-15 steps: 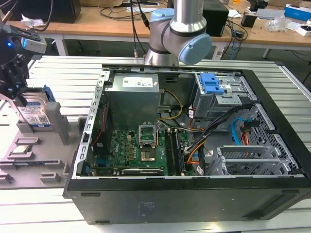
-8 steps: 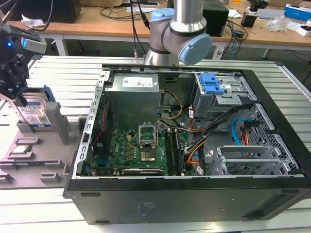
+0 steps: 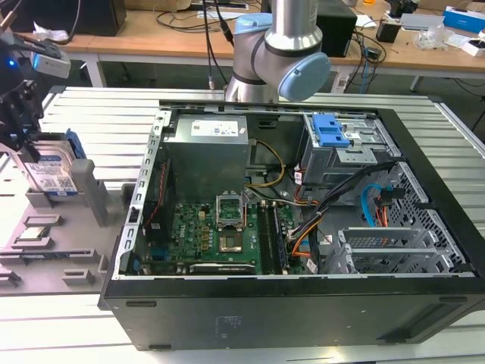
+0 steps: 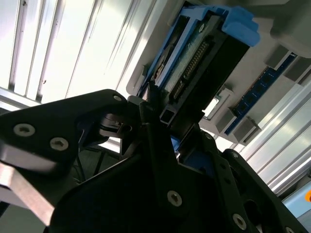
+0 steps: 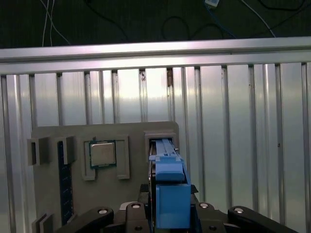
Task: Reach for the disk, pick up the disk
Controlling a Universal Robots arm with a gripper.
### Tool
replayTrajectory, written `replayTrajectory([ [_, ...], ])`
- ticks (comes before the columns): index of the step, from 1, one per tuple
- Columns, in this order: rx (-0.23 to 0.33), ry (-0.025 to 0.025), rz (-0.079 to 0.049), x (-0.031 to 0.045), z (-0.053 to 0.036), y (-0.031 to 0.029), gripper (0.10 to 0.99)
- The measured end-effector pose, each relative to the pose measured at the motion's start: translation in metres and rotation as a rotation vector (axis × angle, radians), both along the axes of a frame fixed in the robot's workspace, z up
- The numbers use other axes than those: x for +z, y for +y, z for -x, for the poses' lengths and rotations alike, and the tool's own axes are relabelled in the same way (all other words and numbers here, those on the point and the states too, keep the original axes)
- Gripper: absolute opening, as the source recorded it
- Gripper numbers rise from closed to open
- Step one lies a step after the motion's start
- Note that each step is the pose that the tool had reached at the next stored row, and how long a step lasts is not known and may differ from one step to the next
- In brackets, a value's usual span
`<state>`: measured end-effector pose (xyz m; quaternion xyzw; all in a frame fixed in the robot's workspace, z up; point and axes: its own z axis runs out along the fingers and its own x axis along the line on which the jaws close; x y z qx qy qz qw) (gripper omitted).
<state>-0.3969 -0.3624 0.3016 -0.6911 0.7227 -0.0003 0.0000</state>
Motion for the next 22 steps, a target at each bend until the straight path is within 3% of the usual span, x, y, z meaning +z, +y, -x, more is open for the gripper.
replayTrajectory([
  [9, 0.0, -0.0001, 0.0, 0.0211, -0.0004, 0.0008, 0.365],
  [15, 0.0, 0.0, 0.0, 0.0308, -0.0006, 0.0011, 0.365],
  [18, 0.0, 0.0, 0.0, 0.0413, -0.0008, 0.0014, 0.365],
  [22, 0.0, 0.0, 0.0, 0.0491, -0.0009, 0.0016, 0.365],
])
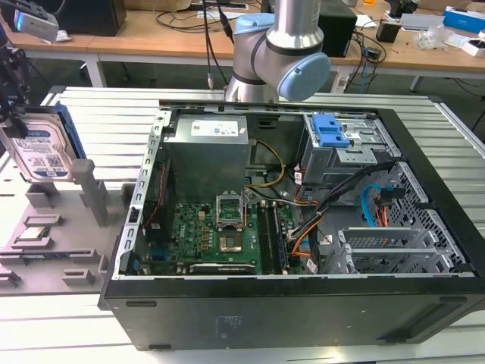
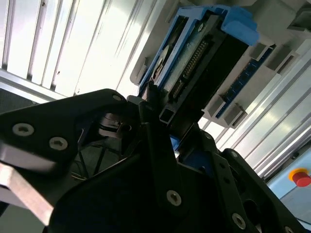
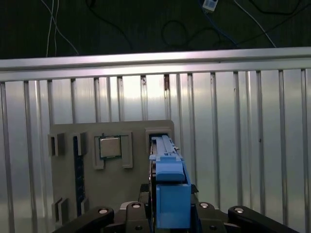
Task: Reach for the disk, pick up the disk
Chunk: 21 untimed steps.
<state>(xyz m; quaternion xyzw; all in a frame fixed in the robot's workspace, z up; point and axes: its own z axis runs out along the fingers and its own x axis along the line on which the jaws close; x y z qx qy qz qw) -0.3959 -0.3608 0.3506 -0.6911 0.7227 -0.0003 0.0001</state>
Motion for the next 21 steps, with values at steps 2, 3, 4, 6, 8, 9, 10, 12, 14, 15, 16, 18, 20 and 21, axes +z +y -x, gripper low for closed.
replayTrajectory([
  [2, 0.0, 0.0001, 0.0, 0.0047, -0.0001, 0.0001, 0.365],
  [3, 0.0, 0.0, 0.0, 0.0071, -0.0001, 0.0002, 0.365],
  [4, 0.0, 0.0001, 0.0, 0.009, -0.0002, 0.0002, 0.365],
  [6, 0.0, 0.0002, 0.0, 0.0161, -0.0003, 0.0005, 0.365],
  [8, 0.0, 0.0001, 0.0, 0.0205, -0.0003, 0.0006, 0.365],
  [9, 0.0, 0.0001, 0.0, 0.025, -0.0004, 0.0007, 0.365],
  [10, 0.0, 0.0001, 0.0, 0.0306, -0.0004, 0.0008, 0.365],
  [12, 0.0, 0.0001, 0.0, 0.0392, -0.0005, 0.0008, 0.365],
  [14, 0.0, 0.0002, 0.0, 0.0475, -0.0006, 0.0009, 0.365],
  [15, 0.0, 0.0002, 0.0, 0.0493, -0.0006, 0.0009, 0.365],
  [16, 0.0, 0.0003, 0.0, 0.0527, -0.0006, 0.0009, 0.365],
  [18, 0.0, 0.0004, 0.0, 0.0593, -0.0007, 0.001, 0.365],
  [20, 0.0, 0.0005, 0.0, 0.0637, -0.0008, 0.001, 0.365],
  [21, 0.0, 0.0006, 0.0, 0.0668, -0.0009, 0.001, 0.365],
])
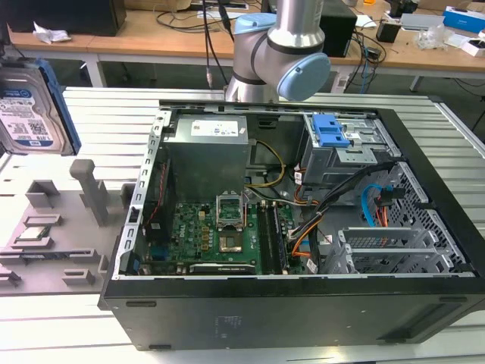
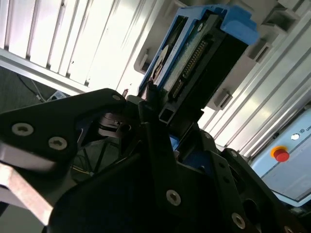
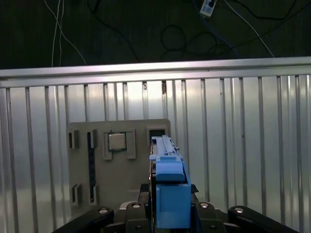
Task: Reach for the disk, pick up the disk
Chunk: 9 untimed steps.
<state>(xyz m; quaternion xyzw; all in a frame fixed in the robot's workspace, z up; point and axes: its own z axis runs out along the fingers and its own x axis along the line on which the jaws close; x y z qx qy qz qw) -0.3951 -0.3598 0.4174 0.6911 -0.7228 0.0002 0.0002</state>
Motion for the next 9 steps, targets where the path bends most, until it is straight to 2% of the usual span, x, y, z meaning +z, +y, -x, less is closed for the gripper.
replayTrajectory([
  [9, 0.0, 0.0008, 0.0, 0.0233, -0.0006, 0.0, 0.365],
])
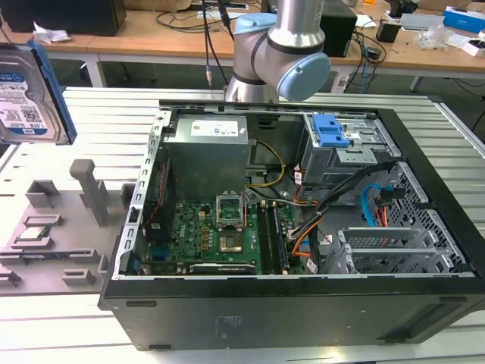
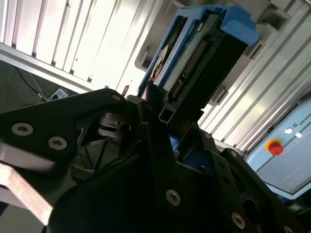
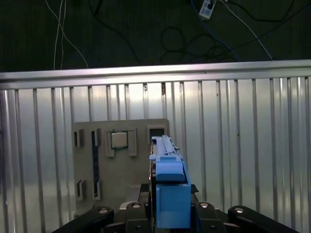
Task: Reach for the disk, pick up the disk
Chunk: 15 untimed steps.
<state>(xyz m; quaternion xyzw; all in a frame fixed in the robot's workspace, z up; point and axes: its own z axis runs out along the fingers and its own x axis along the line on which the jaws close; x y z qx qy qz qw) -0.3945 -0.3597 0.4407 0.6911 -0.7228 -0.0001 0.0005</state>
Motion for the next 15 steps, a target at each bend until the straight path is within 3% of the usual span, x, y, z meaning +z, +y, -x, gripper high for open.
replayTrajectory([
  [4, 0.0, 0.0004, 0.0, 0.0075, -0.0003, 0.0, 0.365],
  [7, 0.0, 0.0012, 0.0, 0.018, -0.0008, 0.0001, 0.365],
  [15, 0.0, 0.0027, 0.0, 0.0366, -0.0017, 0.0001, 0.365],
])
